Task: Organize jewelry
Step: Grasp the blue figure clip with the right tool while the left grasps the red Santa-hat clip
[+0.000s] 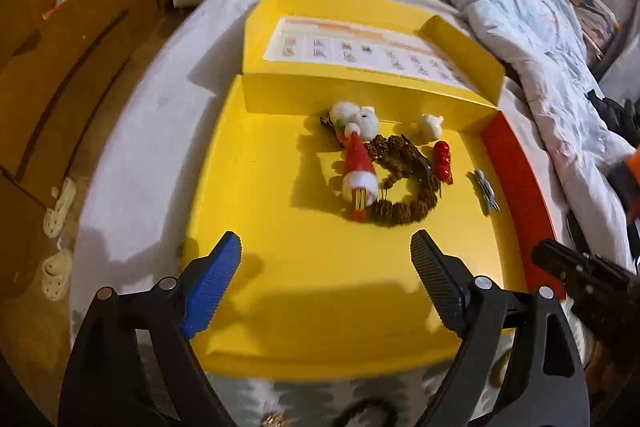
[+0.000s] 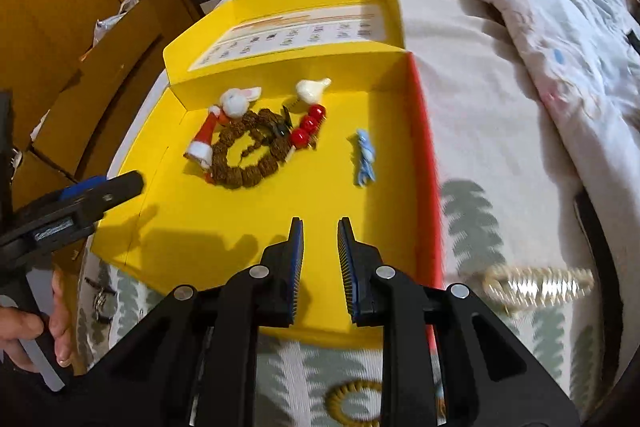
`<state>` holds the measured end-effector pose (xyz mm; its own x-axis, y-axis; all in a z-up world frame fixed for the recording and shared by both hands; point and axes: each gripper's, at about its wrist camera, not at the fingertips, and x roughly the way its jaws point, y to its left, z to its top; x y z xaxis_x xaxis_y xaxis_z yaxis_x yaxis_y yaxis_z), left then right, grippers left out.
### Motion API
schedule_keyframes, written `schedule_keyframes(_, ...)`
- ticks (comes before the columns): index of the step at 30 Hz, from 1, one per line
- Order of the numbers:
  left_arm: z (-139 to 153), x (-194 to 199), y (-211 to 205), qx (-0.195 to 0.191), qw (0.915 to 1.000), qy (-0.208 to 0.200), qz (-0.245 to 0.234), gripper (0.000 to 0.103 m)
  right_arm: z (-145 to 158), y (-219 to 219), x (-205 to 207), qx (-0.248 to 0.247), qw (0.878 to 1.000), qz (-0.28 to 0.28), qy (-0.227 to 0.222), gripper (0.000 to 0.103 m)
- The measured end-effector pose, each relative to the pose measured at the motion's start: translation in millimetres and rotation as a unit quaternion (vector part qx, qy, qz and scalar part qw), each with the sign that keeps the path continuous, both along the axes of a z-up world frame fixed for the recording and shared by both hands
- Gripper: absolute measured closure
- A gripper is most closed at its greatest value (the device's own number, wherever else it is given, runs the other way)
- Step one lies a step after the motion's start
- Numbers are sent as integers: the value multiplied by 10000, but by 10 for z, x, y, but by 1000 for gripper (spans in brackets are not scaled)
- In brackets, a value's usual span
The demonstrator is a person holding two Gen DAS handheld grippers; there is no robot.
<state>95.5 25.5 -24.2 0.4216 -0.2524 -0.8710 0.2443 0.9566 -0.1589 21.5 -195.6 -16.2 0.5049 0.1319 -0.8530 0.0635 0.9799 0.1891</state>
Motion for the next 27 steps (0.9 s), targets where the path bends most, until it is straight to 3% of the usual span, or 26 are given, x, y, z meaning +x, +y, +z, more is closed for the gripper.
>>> schedule_keyframes(3,-93,188,-62,-112,9997,232,48,17,-26,28,198,-166,9999,-6,46,80)
schedule_keyframes(10,-316,468,-181,186,9982,565,35,17,-138,40,510,-302,9995,17,113,80)
schedule_keyframes(13,-407,551,-187,140,9970,758,-3,17,-216,60,599,-468,9987,28,208,80)
schedule_keyframes(27,-521,566,-173,249,9961,842,3,17,-513,22,808,-1265,9907,-308,392,80)
